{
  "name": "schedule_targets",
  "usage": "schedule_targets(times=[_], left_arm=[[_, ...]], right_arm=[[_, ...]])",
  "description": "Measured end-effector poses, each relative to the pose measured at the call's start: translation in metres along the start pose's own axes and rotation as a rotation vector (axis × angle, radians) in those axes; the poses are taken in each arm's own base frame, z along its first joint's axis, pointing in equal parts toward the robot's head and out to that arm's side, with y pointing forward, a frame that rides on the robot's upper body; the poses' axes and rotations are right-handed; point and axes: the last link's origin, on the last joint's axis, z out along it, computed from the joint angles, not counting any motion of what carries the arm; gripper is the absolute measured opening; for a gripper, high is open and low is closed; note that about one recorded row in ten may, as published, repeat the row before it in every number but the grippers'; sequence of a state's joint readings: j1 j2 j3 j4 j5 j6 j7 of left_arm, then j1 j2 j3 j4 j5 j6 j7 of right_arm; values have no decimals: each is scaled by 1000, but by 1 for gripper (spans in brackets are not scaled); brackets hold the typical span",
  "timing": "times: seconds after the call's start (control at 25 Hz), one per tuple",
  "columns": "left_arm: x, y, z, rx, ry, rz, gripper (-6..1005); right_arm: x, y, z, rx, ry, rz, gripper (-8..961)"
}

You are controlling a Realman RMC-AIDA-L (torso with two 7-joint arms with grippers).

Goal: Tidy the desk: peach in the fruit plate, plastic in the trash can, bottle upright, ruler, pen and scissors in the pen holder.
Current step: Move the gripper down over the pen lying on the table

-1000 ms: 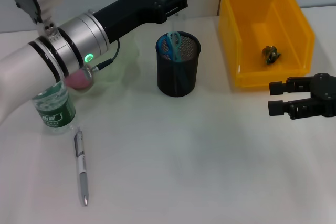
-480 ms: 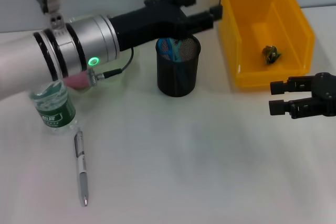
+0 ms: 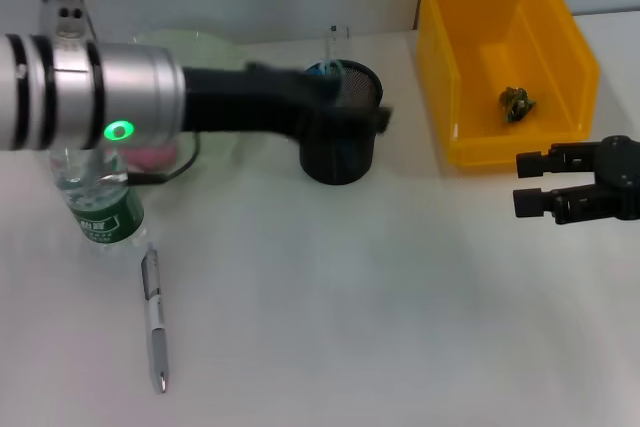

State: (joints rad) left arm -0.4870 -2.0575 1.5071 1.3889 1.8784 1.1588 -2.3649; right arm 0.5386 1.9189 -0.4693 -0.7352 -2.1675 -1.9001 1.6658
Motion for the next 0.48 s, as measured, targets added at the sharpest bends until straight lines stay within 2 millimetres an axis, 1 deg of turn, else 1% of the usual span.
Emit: schedule_targets(times=[0.04,0.08,0.12,0.2,0.24,0.28,0.36,0.44,0.48], left_arm=[[-4,2,-7,18,-81,-51,747],[-6,3,-11,32,-120,-80,747],[-6,3,-11,32,-120,-80,747],[-12,3,-16,63,-194,-142,747],[-19,3,-20,101,-269,-222,747],[-19,3,-20,101,-269,-222,746],[-24,2,-24,128,-331,-295,746],[-30,-4,-32,138,-375,-374,746],[-30,-4,-32,138,-375,-374,746]], right_arm=[[0,0,0,1,0,-2,833],[-1,0,-1,3,1,-3,833],[-1,0,-1,3,1,-3,833],[-1,-1,-2,9,2,-6,832],[-2,-1,-3,16,4,-12,832],[-2,-1,-4,17,5,-15,832],[-2,-1,-4,18,5,-18,832],[-4,-2,-4,19,7,-27,832],[-5,-2,-4,20,7,-31,832]])
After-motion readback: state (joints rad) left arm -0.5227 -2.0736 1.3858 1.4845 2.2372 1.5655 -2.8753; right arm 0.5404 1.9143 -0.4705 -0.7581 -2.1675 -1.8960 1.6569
